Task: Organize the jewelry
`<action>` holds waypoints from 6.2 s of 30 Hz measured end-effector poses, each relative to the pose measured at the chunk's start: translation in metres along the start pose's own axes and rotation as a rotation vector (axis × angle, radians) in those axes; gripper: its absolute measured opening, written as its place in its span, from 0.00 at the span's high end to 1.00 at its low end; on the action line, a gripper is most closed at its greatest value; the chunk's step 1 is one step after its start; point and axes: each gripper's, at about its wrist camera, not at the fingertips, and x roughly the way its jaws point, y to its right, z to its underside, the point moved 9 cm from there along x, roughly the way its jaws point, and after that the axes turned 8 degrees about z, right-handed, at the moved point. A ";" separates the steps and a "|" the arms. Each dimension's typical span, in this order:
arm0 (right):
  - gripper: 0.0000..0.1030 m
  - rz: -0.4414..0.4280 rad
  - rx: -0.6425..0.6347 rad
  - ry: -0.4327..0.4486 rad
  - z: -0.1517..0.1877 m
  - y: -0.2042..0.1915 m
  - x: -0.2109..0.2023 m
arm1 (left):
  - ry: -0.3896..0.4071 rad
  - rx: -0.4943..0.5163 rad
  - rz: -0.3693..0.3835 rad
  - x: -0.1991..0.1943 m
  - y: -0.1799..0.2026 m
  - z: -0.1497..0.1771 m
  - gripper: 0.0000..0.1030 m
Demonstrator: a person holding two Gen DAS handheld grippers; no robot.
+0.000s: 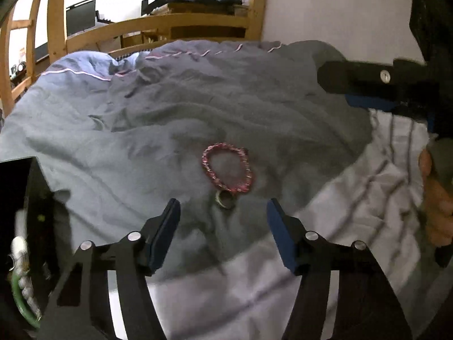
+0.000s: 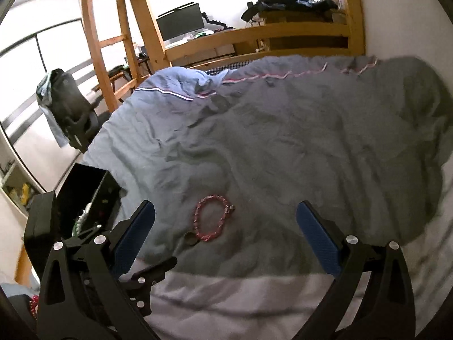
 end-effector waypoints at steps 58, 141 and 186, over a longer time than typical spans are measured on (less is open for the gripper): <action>0.92 -0.179 0.113 0.004 0.006 -0.058 -0.031 | -0.019 -0.199 -0.232 -0.109 -0.047 -0.023 0.81; 0.04 -0.251 -0.281 0.003 0.084 -0.188 -0.121 | 0.145 -0.208 -0.624 -0.310 -0.079 0.085 0.06; 0.04 -0.261 -0.297 -0.014 0.094 -0.189 -0.113 | 0.106 -0.175 -0.613 -0.296 -0.072 0.086 0.06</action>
